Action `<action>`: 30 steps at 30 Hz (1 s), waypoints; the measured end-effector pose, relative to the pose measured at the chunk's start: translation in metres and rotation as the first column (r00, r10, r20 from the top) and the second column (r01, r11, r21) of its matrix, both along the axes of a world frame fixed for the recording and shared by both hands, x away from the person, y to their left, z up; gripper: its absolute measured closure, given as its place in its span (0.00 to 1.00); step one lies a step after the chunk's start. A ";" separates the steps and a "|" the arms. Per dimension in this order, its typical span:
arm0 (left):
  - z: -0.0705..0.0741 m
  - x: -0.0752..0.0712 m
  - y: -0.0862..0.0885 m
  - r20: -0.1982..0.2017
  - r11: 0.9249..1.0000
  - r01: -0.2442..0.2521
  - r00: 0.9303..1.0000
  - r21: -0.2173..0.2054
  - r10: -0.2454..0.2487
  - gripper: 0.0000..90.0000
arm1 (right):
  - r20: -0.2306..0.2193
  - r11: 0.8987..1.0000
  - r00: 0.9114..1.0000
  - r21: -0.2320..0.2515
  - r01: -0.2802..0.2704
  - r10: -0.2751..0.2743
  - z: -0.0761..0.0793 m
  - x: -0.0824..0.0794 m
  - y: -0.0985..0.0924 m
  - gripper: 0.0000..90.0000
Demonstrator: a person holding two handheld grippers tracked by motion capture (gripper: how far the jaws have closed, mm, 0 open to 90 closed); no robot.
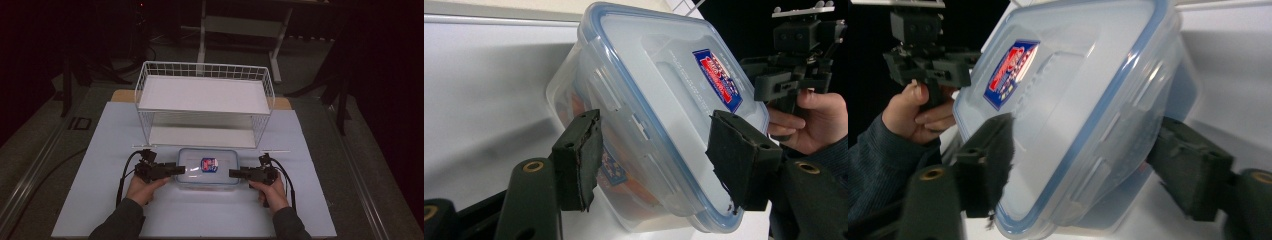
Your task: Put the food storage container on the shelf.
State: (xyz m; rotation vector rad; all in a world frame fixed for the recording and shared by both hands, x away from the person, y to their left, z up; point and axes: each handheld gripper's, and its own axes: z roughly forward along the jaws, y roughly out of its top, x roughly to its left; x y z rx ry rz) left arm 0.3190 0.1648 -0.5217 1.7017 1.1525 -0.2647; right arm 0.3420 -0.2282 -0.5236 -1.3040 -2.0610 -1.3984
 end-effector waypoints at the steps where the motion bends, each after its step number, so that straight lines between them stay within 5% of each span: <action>1: 0.000 0.000 0.000 -0.006 1.000 -0.001 1.000 -0.003 0.001 0.43 | -0.010 1.000 1.000 0.008 0.001 -0.001 -0.001 0.000 -0.001 0.33; 10: 0.004 -0.005 -0.001 0.000 1.000 -0.013 1.000 0.008 0.013 0.47 | -0.004 1.000 1.000 0.024 0.004 -0.004 0.001 -0.005 -0.005 0.40; 12: 0.004 -0.007 0.000 -0.015 1.000 -0.012 1.000 -0.003 0.012 0.47 | 0.008 1.000 1.000 0.023 0.006 -0.007 0.003 -0.008 -0.006 0.42; 14: 0.000 -0.009 0.002 -0.057 0.998 0.011 0.998 -0.060 -0.014 0.48 | 0.019 1.000 1.000 0.028 0.002 -0.002 0.005 -0.011 -0.008 0.47; 24: 0.006 -0.017 0.004 0.006 0.999 0.025 1.000 -0.030 -0.025 0.52 | 0.111 0.999 0.993 -0.017 -0.033 0.035 0.013 -0.022 -0.006 0.50; 30: 0.008 -0.019 0.004 -0.009 0.999 0.014 1.000 -0.032 -0.015 0.54 | 0.076 1.000 0.997 -0.016 -0.006 0.007 0.015 -0.025 -0.005 0.52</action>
